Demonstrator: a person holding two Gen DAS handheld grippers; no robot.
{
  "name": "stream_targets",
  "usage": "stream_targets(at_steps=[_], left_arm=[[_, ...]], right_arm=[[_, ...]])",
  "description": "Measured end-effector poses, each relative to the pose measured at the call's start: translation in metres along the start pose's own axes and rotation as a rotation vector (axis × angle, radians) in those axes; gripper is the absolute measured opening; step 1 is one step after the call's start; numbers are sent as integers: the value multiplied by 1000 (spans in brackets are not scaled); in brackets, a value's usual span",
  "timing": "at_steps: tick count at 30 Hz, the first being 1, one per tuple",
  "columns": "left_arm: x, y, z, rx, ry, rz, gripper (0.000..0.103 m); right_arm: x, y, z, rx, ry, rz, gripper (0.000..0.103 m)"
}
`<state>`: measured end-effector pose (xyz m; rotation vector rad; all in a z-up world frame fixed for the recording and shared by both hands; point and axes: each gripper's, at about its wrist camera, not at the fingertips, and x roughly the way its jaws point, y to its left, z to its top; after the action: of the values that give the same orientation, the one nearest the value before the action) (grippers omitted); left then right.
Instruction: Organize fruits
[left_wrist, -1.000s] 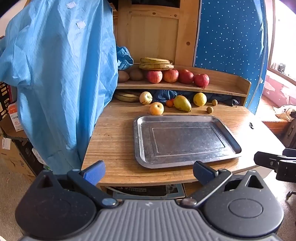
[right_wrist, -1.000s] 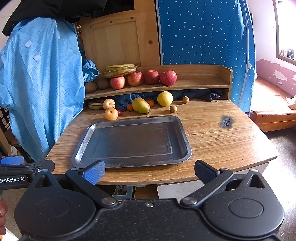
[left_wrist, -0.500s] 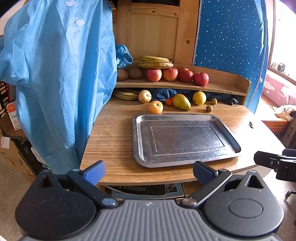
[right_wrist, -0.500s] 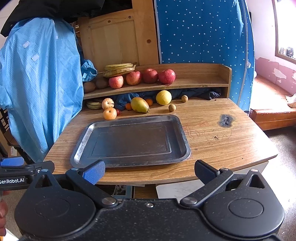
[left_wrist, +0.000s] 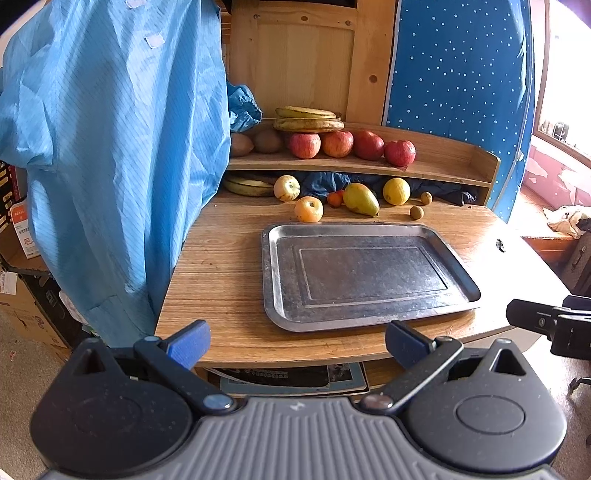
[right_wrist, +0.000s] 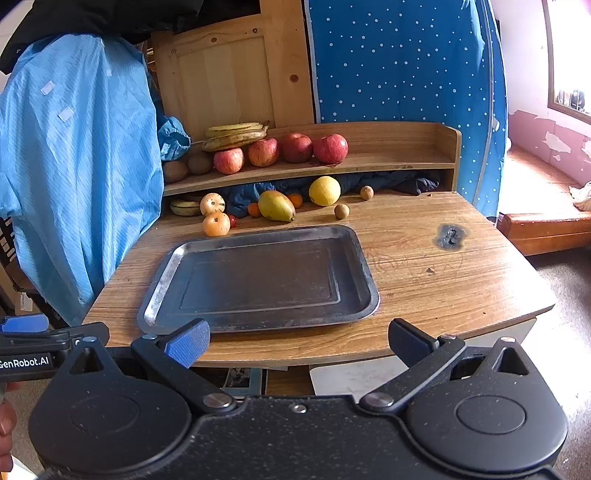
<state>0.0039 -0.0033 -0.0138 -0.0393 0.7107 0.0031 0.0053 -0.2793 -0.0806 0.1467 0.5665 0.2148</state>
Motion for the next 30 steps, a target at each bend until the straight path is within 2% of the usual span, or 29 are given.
stream_targets(at_steps=[30], left_arm=[[28,2,8,6,93,-8,103]], right_arm=[[30,-3,7,27,90,-40,103]])
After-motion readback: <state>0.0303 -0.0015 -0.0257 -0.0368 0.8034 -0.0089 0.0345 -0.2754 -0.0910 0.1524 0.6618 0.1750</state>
